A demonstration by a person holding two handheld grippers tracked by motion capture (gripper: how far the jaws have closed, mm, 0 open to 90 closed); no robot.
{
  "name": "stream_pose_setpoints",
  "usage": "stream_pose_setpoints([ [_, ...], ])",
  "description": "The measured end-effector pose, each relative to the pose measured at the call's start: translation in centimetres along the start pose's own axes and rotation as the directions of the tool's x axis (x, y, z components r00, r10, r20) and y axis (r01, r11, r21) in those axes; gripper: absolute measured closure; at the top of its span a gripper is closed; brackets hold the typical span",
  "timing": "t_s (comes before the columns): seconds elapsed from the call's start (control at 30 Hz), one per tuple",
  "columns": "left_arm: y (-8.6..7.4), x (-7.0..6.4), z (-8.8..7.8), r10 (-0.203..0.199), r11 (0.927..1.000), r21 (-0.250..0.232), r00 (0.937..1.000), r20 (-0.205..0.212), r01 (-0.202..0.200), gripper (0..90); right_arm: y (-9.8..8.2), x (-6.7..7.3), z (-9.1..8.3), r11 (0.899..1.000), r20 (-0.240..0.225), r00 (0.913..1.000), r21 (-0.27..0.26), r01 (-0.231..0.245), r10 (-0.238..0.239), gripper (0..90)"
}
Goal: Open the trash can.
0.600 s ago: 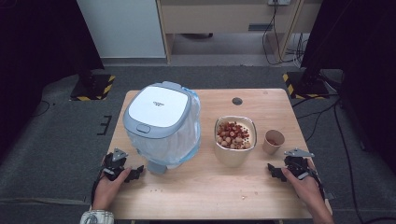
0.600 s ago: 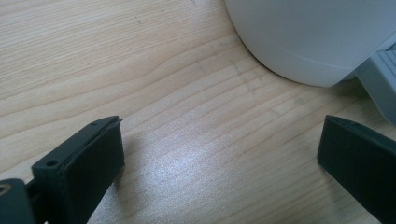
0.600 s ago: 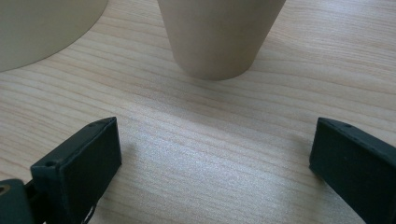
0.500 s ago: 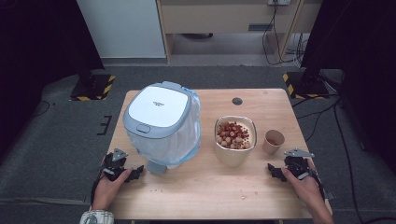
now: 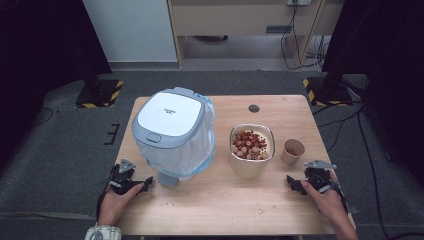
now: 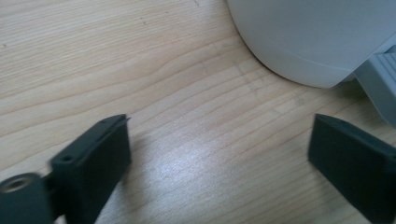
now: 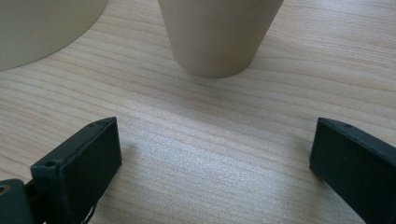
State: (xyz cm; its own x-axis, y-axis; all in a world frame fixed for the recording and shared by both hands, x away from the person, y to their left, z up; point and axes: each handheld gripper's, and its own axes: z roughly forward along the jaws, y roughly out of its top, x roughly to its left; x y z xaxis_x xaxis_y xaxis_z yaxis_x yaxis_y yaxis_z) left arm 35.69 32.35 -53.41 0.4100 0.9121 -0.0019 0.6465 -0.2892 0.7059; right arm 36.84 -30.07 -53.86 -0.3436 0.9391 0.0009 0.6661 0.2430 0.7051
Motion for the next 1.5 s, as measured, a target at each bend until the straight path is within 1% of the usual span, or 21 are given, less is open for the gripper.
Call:
stream_pose_setpoints([
  [0.1,0.2,0.0,-0.4,-0.013,0.9998,-0.013,0.9994,0.032,0.013,17.0,0.0,0.0,0.0,1.000,-0.001,1.0000,-0.002,0.001,-0.001,2.4],
  [0.13,0.2,0.0,-0.4,-0.013,0.9998,-0.013,0.9994,0.032,0.013,19.8,0.0,0.0,0.0,1.000,-0.001,1.0000,-0.002,0.001,-0.001,2.4],
  [0.17,0.4,-0.3,-0.7,0.015,0.9998,-0.015,0.9992,0.036,-0.015,24.0,0.0,0.0,0.0,1.000,-0.003,1.0000,-0.002,0.000,0.000,2.4],
  [0.23,0.7,-0.7,-1.0,0.041,0.9990,-0.021,0.9984,0.038,-0.040,30.0,-0.1,0.1,-0.1,1.000,-0.004,1.0000,-0.001,0.000,0.000,2.4],
  [0.27,0.8,-0.8,-1.2,0.056,0.9981,-0.026,0.9977,0.038,-0.055,34.9,-0.1,0.1,-0.1,1.000,-0.004,1.0000,-0.001,0.000,0.000,2.4],
  [0.4,1.4,-1.4,-1.9,0.080,0.9958,-0.049,0.9951,0.058,-0.077,50.8,-0.1,0.1,-0.1,1.000,-0.004,1.0000,-0.001,0.000,0.000,2.4],
  [0.47,1.6,-1.8,-2.3,0.095,0.9940,-0.061,0.9931,0.068,-0.091,57.0,-0.1,0.1,-0.1,1.000,-0.004,1.0000,-0.001,0.000,0.000,2.4],
  [0.57,1.8,-2.6,-2.9,0.119,0.9906,-0.078,0.9888,0.090,-0.112,65.6,-0.1,0.1,-0.1,1.000,-0.004,1.0000,-0.001,0.000,0.000,2.4],
  [0.63,2.0,-3.2,-3.2,0.138,0.9879,-0.087,0.9843,0.110,-0.129,71.0,-0.1,0.1,-0.1,1.000,-0.005,1.0000,-0.001,0.001,-0.001,2.4],
  [0.67,2.0,-3.2,-3.2,0.138,0.9879,-0.087,0.9843,0.110,-0.129,73.3,-0.1,0.1,-0.1,1.000,-0.005,1.0000,-0.001,0.001,-0.001,2.4],
  [0.7,2.1,-3.8,-3.3,0.154,0.9854,-0.092,0.9799,0.127,-0.143,76.6,-0.1,0.1,-0.1,1.000,-0.005,1.0000,-0.001,0.001,-0.001,2.4],
  [0.83,2.5,-4.9,-3.1,0.183,0.9809,-0.096,0.9698,0.161,-0.169,88.0,-0.1,0.1,-0.1,1.000,-0.003,1.0000,-0.002,-0.001,0.001,2.4],
  [0.9,2.7,-5.3,-3.0,0.195,0.9784,-0.103,0.9655,0.173,-0.179,89.9,-0.1,0.1,-0.1,1.000,-0.004,1.0000,-0.002,0.002,-0.002,2.4],
  [1.0,2.9,-5.8,-2.9,0.192,0.9791,-0.107,0.9600,0.203,-0.173,90.0,-0.1,0.1,-0.1,1.000,-0.005,1.0000,-0.003,0.003,-0.003,2.4],
  [1.1,3.0,-6.3,-2.5,0.203,0.9778,-0.098,0.9556,0.214,-0.185,90.0,-0.1,0.1,-0.1,1.000,-0.005,1.0000,-0.002,0.005,-0.005,2.4],
  [1.17,3.0,-6.4,-2.3,0.205,0.9780,-0.084,0.9555,0.212,-0.191,90.0,-0.1,0.1,-0.1,1.000,-0.005,1.0000,-0.002,0.004,-0.004,2.4],
  [1.23,3.0,-6.3,-1.9,0.198,0.9799,-0.069,0.9566,0.214,-0.187,90.0,-0.2,0.1,-0.1,1.000,-0.005,1.0000,-0.003,0.005,-0.005,2.4],
  [1.27,3.0,-6.3,-1.7,0.192,0.9812,-0.064,0.9572,0.217,-0.182,90.0,-0.2,0.1,-0.1,1.000,-0.005,1.0000,-0.003,0.006,-0.006,2.4],
  [1.33,2.9,-6.1,-1.6,0.170,0.9851,-0.065,0.9589,0.228,-0.159,90.0,-0.2,0.1,-0.1,1.000,-0.005,1.0000,-0.003,0.006,-0.006,2.4],
  [1.5,2.8,-6.1,-1.4,0.141,0.9898,-0.051,0.9622,0.233,-0.133,90.0,-0.2,0.0,-0.1,1.000,-0.006,0.9999,-0.004,0.010,-0.010,2.4],
])
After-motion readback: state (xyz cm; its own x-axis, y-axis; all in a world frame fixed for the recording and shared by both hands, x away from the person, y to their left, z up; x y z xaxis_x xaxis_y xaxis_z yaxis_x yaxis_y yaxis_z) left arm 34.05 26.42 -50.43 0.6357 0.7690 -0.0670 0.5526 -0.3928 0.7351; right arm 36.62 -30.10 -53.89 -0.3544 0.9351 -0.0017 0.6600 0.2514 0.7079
